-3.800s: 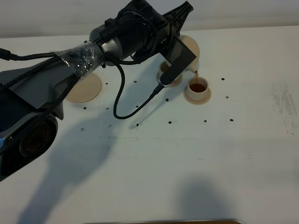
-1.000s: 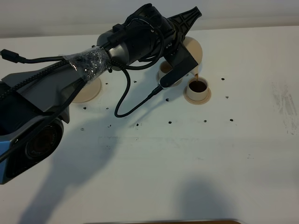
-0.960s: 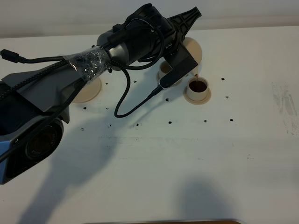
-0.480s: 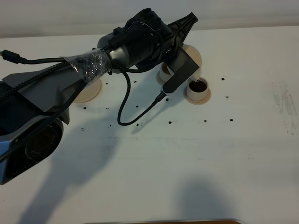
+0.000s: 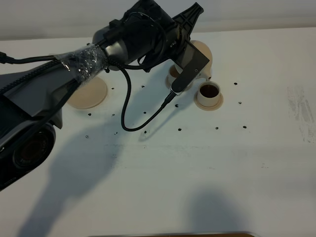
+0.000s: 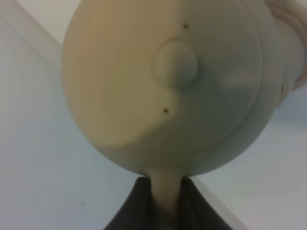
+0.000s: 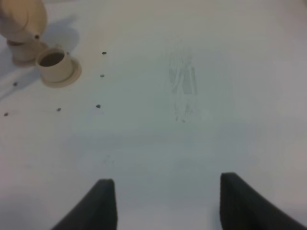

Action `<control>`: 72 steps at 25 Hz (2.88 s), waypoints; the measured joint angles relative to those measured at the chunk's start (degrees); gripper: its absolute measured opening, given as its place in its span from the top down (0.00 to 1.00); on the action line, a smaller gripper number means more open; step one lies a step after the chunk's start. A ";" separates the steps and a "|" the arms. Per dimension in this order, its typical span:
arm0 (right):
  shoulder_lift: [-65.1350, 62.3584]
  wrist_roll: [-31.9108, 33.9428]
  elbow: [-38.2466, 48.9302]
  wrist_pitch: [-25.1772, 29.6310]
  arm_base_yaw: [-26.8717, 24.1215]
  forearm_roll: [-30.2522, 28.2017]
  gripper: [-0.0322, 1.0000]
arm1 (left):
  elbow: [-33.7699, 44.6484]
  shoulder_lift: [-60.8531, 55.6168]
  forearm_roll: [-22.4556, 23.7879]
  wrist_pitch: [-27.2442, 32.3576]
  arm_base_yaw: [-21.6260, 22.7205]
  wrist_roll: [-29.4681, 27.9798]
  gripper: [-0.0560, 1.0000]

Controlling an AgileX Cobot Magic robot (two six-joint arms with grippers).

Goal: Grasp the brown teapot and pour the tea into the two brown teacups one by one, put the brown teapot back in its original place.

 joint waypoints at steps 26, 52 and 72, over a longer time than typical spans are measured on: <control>0.00 0.00 0.00 0.00 0.00 0.00 0.50 | 0.00 -3.62 -17.51 29.99 2.69 -44.23 0.87; 0.00 0.00 0.00 0.00 0.00 0.00 0.50 | 17.39 -4.55 -23.92 12.30 3.20 -61.92 0.87; 0.00 0.00 0.00 0.00 0.00 0.00 0.50 | 17.08 -11.78 -11.37 5.80 12.22 -42.03 0.87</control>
